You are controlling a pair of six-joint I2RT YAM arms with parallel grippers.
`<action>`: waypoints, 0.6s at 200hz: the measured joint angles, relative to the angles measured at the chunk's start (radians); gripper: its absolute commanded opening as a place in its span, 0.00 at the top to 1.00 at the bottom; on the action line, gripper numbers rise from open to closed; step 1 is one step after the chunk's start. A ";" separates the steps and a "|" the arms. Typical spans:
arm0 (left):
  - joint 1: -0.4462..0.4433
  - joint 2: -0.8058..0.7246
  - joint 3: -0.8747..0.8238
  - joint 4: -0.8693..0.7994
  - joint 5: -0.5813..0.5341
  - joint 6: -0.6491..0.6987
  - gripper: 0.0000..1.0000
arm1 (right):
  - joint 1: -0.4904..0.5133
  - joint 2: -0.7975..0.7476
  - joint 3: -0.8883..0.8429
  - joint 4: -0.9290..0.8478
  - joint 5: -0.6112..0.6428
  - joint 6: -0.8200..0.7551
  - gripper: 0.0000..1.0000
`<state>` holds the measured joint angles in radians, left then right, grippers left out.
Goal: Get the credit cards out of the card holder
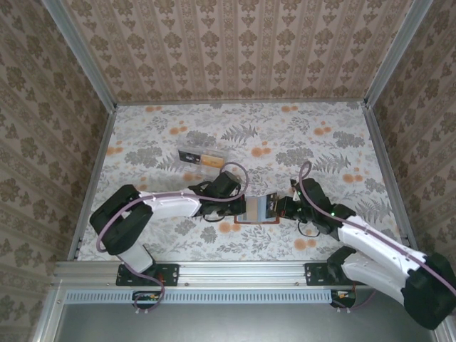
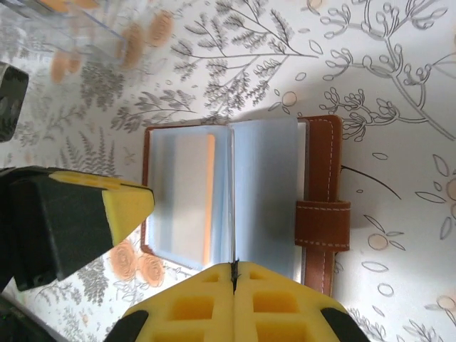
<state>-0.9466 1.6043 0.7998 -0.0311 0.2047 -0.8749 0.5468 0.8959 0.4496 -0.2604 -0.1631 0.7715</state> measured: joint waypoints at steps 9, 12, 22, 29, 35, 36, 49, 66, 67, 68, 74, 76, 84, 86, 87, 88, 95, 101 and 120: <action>0.000 -0.033 0.000 -0.011 -0.004 0.000 0.98 | 0.000 -0.027 0.017 -0.035 0.002 -0.014 1.00; 0.000 -0.045 0.000 -0.013 -0.005 0.000 0.97 | 0.000 -0.034 0.024 -0.048 0.003 -0.018 1.00; 0.000 -0.097 0.000 -0.031 -0.019 0.002 0.89 | 0.000 -0.045 0.050 -0.079 0.008 -0.035 1.00; 0.000 -0.126 0.001 -0.041 -0.029 0.008 0.80 | 0.004 -0.045 0.071 -0.102 0.016 -0.049 1.00; 0.000 -0.160 0.002 -0.058 -0.044 0.009 0.72 | 0.012 -0.042 0.096 -0.125 0.028 -0.064 1.00; 0.000 -0.171 0.002 -0.064 -0.049 0.015 0.70 | 0.013 -0.040 0.099 -0.129 0.029 -0.066 1.00; 0.005 -0.254 0.006 -0.115 -0.091 0.028 0.56 | 0.040 -0.021 0.154 -0.167 0.054 -0.097 1.00; 0.029 -0.378 0.005 -0.177 -0.144 0.035 0.23 | 0.091 0.025 0.246 -0.208 0.084 -0.148 1.00; 0.031 -0.384 0.005 -0.180 -0.146 0.036 0.22 | 0.093 0.027 0.251 -0.210 0.086 -0.150 1.00; 0.033 -0.391 0.005 -0.183 -0.148 0.037 0.21 | 0.096 0.031 0.256 -0.211 0.089 -0.155 1.00; 0.046 -0.437 0.003 -0.203 -0.167 0.040 0.14 | 0.113 0.052 0.290 -0.220 0.098 -0.174 1.00; 0.052 -0.454 0.001 -0.211 -0.172 0.040 0.11 | 0.120 0.061 0.306 -0.229 0.104 -0.182 1.00; 0.078 -0.533 -0.011 -0.240 -0.196 0.047 0.04 | 0.141 0.100 0.360 -0.245 0.118 -0.212 1.00; 0.082 -0.543 -0.013 -0.242 -0.199 0.043 0.03 | 0.144 0.105 0.366 -0.247 0.121 -0.217 1.00; 0.087 -0.556 -0.016 -0.247 -0.203 0.042 0.01 | 0.147 0.111 0.379 -0.250 0.125 -0.222 1.00; 0.089 -0.563 -0.019 -0.251 -0.207 0.040 0.01 | 0.151 0.121 0.390 -0.252 0.128 -0.226 1.00; 0.116 -0.642 -0.034 -0.285 -0.228 0.042 0.00 | 0.167 0.159 0.437 -0.260 0.135 -0.252 1.00; 0.137 -0.700 -0.046 -0.311 -0.245 0.044 0.00 | 0.180 0.201 0.486 -0.269 0.143 -0.279 1.00; 0.195 -0.883 -0.074 -0.416 -0.288 0.057 0.00 | 0.218 0.332 0.631 -0.290 0.164 -0.363 1.00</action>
<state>-0.7521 0.7208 0.7261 -0.4469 -0.0830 -0.8177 0.7647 1.2282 1.0801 -0.5507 0.0006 0.4088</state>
